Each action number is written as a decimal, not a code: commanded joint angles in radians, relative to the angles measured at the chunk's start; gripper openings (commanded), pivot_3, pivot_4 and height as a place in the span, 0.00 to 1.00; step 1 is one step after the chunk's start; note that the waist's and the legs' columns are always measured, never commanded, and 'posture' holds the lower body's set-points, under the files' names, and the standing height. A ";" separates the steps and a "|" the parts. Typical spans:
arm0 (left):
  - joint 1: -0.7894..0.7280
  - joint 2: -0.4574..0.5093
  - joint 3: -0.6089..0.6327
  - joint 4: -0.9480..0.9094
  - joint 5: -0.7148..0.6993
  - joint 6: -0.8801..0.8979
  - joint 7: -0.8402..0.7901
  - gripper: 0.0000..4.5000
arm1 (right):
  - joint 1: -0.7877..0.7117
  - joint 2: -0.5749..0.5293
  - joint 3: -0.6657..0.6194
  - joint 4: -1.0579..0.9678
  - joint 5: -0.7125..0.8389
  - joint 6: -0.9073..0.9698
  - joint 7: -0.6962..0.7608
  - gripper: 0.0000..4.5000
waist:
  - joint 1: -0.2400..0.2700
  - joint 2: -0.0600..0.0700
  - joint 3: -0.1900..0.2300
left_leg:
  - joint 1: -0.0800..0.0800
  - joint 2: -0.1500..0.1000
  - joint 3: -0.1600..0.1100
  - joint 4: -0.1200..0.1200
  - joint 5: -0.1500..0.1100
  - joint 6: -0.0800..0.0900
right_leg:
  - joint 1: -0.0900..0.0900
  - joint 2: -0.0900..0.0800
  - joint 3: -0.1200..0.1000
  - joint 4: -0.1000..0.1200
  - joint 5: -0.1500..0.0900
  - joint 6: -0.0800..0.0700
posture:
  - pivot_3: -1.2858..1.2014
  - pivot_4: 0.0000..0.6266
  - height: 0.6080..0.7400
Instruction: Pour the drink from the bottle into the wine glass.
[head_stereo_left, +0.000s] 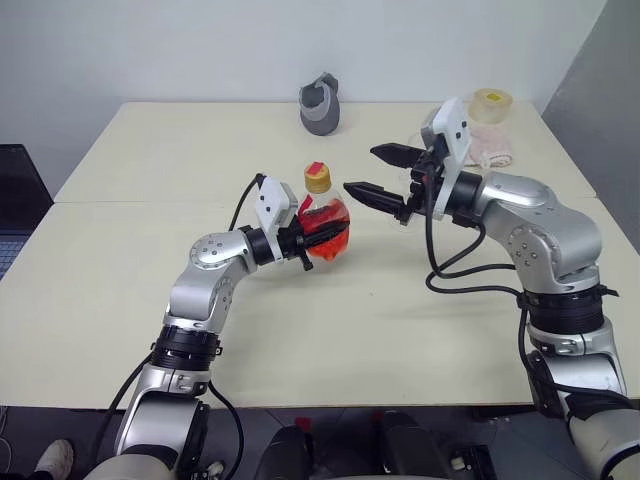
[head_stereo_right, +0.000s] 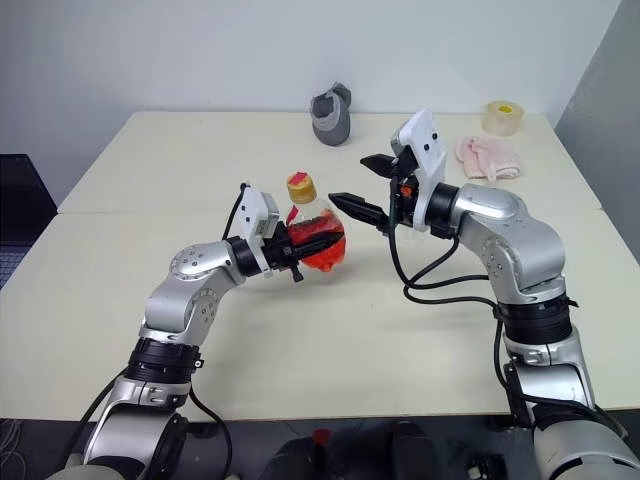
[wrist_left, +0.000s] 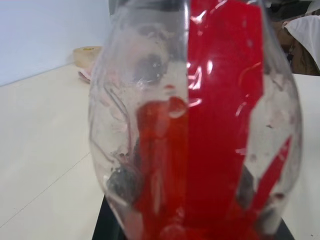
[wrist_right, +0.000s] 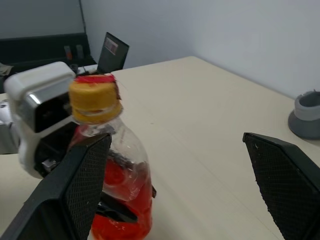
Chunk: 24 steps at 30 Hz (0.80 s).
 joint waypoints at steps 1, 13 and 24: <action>-0.021 -0.001 0.022 -0.042 -0.019 -0.014 0.002 0.21 | -0.011 -0.005 -0.028 -0.042 0.050 -0.004 0.037 1.00 | 0.001 0.000 0.000 | 0.000 0.000 0.000 0.000 0.000 0.000 | 0.000 0.000 0.000 0.000 0.000 0.000 | 0.52 0.24 1.00; -0.041 -0.017 0.013 -0.011 -0.008 -0.028 -0.009 0.21 | -0.100 0.167 0.057 0.059 -0.027 -0.101 -0.026 1.00 | 0.002 0.000 0.000 | 0.000 -0.001 0.000 0.000 0.000 0.000 | 0.000 0.000 0.000 0.000 0.000 0.000 | 0.52 0.24 1.00; -0.039 -0.020 0.012 -0.020 -0.010 -0.026 -0.006 0.21 | -0.146 0.196 0.062 0.174 -0.114 -0.182 -0.048 1.00 | 0.002 0.000 0.000 | 0.000 -0.001 0.000 0.001 0.000 0.000 | 0.000 0.000 0.000 0.000 0.000 0.000 | 0.52 0.24 1.00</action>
